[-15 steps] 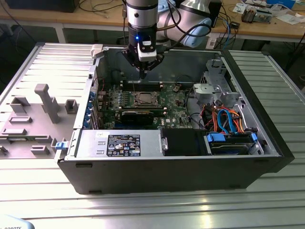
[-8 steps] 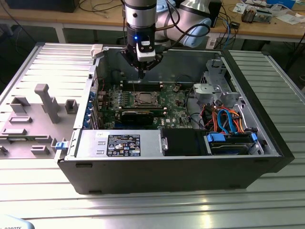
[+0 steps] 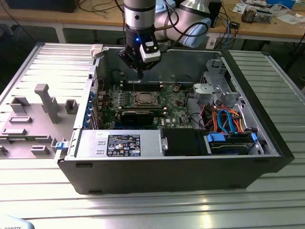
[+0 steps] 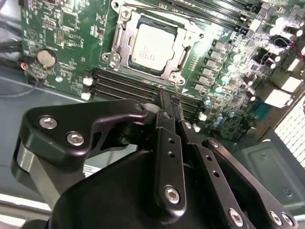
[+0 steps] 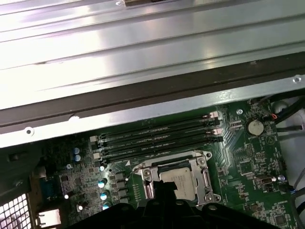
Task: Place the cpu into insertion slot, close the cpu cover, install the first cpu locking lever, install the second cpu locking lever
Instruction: 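Install the first cpu locking lever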
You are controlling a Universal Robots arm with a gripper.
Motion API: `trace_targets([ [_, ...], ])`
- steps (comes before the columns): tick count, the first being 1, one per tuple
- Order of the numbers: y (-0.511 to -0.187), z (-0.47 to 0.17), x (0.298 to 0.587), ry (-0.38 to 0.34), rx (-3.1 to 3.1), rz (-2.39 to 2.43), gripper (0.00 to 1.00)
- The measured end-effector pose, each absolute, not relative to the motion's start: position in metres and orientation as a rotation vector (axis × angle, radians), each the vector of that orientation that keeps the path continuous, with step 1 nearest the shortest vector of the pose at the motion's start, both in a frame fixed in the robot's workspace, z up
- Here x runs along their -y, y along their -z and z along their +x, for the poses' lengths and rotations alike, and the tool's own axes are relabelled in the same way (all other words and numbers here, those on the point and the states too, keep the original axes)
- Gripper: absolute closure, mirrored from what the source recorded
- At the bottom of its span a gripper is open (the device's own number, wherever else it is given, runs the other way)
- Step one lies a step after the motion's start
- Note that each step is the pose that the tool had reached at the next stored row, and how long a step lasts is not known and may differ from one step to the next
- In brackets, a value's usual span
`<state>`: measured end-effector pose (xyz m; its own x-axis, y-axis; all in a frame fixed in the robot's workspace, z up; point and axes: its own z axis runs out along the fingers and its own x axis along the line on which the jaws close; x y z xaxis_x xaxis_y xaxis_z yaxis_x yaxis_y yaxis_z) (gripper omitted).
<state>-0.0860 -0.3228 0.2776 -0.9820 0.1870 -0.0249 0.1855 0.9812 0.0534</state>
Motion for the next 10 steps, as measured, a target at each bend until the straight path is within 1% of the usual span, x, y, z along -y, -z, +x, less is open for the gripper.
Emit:
trace_targets([
  [10,-0.272,-0.116,0.323,-0.085,-3.096,0.252,0.89],
])
